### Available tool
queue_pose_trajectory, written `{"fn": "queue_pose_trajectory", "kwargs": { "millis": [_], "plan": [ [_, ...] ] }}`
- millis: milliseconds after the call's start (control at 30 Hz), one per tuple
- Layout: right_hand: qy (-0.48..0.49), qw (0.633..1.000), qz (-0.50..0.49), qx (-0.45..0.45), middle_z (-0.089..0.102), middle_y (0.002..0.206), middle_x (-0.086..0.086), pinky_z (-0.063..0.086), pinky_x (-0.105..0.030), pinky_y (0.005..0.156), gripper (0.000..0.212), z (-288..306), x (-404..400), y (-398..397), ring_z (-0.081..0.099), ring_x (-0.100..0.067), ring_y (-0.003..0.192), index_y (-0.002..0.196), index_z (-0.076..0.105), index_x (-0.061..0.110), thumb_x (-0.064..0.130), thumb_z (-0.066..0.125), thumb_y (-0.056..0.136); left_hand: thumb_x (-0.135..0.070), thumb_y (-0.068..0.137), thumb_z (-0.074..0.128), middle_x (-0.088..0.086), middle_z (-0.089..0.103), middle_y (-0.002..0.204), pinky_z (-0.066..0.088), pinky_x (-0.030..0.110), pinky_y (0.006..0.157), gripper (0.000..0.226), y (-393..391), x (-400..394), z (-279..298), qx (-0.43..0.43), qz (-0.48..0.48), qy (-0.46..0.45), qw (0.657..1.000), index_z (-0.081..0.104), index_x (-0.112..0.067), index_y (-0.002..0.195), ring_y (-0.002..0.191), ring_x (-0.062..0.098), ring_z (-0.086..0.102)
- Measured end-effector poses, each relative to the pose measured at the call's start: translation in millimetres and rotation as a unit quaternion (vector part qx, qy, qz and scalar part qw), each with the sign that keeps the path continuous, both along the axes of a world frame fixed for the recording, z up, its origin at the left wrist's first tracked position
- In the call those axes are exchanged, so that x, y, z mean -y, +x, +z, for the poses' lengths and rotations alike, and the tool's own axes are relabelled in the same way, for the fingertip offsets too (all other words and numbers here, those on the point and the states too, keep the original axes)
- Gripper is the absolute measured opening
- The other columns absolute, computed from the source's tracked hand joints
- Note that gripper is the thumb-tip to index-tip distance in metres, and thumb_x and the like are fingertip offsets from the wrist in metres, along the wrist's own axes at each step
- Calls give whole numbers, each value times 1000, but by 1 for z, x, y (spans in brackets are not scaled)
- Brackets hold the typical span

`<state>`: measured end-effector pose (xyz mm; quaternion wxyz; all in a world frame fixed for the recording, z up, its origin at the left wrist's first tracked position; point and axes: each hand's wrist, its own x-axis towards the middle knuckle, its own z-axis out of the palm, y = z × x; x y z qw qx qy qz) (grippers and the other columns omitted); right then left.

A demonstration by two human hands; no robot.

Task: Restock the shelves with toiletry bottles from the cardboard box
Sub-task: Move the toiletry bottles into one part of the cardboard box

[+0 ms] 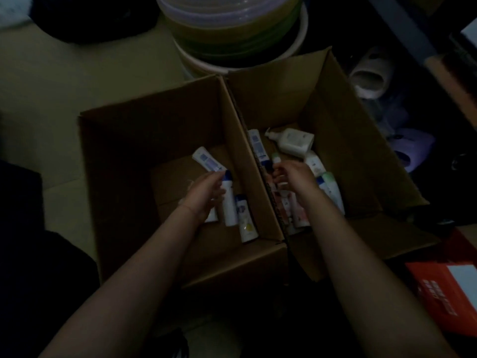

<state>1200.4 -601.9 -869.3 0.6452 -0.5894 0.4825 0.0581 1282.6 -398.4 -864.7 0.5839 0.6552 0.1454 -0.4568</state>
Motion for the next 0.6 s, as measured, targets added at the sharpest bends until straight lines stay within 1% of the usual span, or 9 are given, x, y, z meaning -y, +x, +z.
{"fn": "queue_pose_trajectory", "kwargs": {
  "millis": [67, 167, 233, 300, 400, 433, 467, 567, 600],
  "plan": [
    [24, 998, -36, -37, 59, 73, -10, 47, -29, 57, 20, -15, 6, -8, 55, -20, 59, 87, 61, 4, 9, 45, 97, -44, 93, 62, 5, 59, 129, 48, 47, 104, 45, -9, 21, 4, 11, -37, -44, 998, 52, -22, 131, 116, 23, 59],
    [31, 994, -42, -96, 67, 83, -13, 51, -27, 56, 19, -35, 18, -21, 64, -24, 65, 100, 59, 5, 16, 44, 97, -54, 77, 76, 0, 57, 136, 51, 48, 100, 89, -27, 53, 8, 29, -83, -63, 994, 30, -34, 150, 117, 23, 61],
    [39, 991, -42, -121, 71, 97, -12, 51, -28, 60, 26, -47, 22, -27, 67, -26, 75, 106, 60, 6, 25, 47, 96, -44, 78, 78, 0, 59, 132, 53, 47, 97, 87, -31, 65, 4, 52, -78, -51, 994, 30, -34, 151, 112, 22, 63],
    [24, 988, -24, -152, 70, 101, -11, 54, -32, 67, 32, -58, 25, -30, 66, -26, 81, 111, 60, 5, 27, 59, 89, -37, 79, 75, 1, 63, 126, 56, 47, 93, 82, -29, 65, -1, 66, -77, -53, 993, 34, -30, 149, 107, 24, 66],
    [77, 978, -6, -194, 63, 113, -13, 52, -50, 87, 57, -66, 15, -32, 63, -34, 97, 130, 49, 9, 37, 62, 82, -37, 72, 74, 4, 66, 124, 58, 46, 89, 79, -22, 56, -4, 75, -98, -81, 989, 42, -29, 144, 107, 24, 68],
    [104, 975, -6, -194, 59, 120, -14, 50, -54, 92, 57, -66, 8, -32, 60, -36, 103, 134, 45, 14, 42, 58, 85, -40, 69, 75, 4, 66, 125, 58, 45, 89, 81, -21, 54, -4, 76, -104, -83, 988, 44, -29, 142, 108, 24, 68],
    [132, 973, -13, -188, 55, 124, -14, 50, -53, 92, 60, -69, 2, -34, 57, -35, 105, 141, 40, 19, 46, 55, 89, -43, 65, 76, 3, 66, 124, 58, 44, 88, 83, -21, 53, -3, 79, -108, -80, 988, 45, -28, 141, 108, 24, 68],
    [201, 963, -81, -159, 50, 129, -13, 48, -36, 68, 71, -79, -13, -38, 54, -29, 91, 145, 35, 29, 60, 59, 86, -44, 64, 74, 2, 66, 124, 58, 39, 82, 82, -22, 56, -4, 91, -106, -71, 988, 47, -27, 140, 108, 23, 67],
    [210, 963, -86, -148, 49, 135, -14, 46, -36, 70, 78, -87, -14, -40, 53, -29, 91, 146, 35, 28, 63, 62, 82, -42, 68, 72, 2, 66, 123, 57, 37, 79, 77, -22, 56, -6, 95, -106, -71, 987, 48, -27, 139, 109, 23, 67]
  ]
}}
